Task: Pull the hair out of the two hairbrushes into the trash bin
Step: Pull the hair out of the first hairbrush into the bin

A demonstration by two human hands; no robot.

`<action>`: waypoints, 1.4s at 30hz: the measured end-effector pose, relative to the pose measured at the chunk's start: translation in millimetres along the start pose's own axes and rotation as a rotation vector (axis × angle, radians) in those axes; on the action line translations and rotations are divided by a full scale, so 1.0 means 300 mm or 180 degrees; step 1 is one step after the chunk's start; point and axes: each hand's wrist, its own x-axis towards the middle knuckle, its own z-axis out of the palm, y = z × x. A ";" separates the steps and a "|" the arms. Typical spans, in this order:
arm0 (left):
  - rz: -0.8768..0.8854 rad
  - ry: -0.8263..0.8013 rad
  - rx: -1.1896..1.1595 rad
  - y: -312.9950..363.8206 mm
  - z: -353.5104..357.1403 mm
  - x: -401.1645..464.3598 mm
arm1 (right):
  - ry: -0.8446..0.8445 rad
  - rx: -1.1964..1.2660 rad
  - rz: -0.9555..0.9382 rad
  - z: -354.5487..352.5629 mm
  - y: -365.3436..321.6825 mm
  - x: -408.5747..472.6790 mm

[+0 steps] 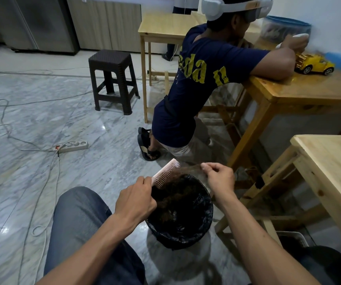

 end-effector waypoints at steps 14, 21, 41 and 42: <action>0.0040 0.0023 -0.0070 0.035 -0.001 -0.003 | -0.1371 -0.0478 -0.0332 0.030 0.012 -0.050; -0.0191 0.0082 -0.0124 -0.011 -0.031 0.007 | -0.0585 -0.0496 -0.0155 0.030 0.020 -0.025; -0.0241 0.0090 -0.0563 0.019 -0.024 0.030 | -0.1536 -0.0713 -0.0405 0.042 0.001 -0.060; -0.0296 0.0083 -0.0588 0.010 -0.028 0.033 | -0.1341 -0.0829 -0.0430 0.034 0.009 -0.054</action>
